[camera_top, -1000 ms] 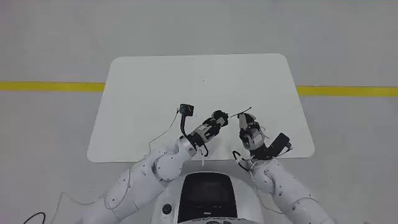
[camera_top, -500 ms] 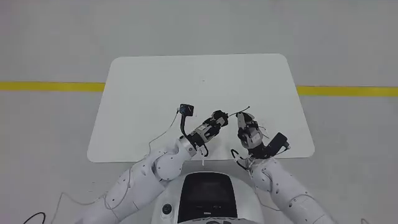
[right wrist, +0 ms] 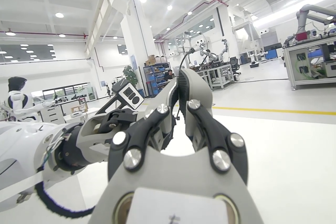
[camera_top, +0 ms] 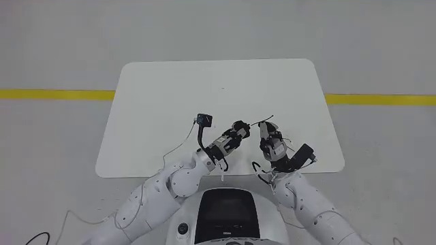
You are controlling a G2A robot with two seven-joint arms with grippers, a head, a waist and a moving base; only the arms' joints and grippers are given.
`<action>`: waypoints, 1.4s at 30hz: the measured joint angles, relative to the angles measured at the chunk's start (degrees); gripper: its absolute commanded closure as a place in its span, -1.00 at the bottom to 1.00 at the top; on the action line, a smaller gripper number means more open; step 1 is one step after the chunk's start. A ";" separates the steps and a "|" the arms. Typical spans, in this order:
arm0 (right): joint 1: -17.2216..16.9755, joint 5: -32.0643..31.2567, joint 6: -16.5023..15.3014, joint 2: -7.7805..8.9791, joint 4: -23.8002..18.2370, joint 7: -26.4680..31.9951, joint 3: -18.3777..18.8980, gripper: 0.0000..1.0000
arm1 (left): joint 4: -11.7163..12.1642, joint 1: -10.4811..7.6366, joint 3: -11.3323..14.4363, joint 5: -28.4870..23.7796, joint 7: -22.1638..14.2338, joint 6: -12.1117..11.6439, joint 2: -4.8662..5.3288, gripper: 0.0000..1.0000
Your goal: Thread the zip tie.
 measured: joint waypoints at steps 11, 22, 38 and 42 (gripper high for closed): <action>0.97 0.15 0.00 -0.57 1.18 -0.17 -0.40 1.00 | 0.00 0.00 0.00 0.00 0.00 0.00 0.00 1.00; 1.36 -0.05 0.00 -0.95 1.98 -0.29 -0.49 1.00 | 0.00 0.00 0.00 0.00 0.00 0.00 0.00 1.00; 1.35 -0.52 0.00 -1.23 2.59 0.22 -0.29 1.00 | 0.00 0.00 0.00 0.00 0.00 0.00 0.00 1.00; 1.33 -0.52 0.00 -1.28 2.57 0.12 -0.32 1.00 | 0.00 0.00 0.00 0.00 0.00 0.00 0.00 1.00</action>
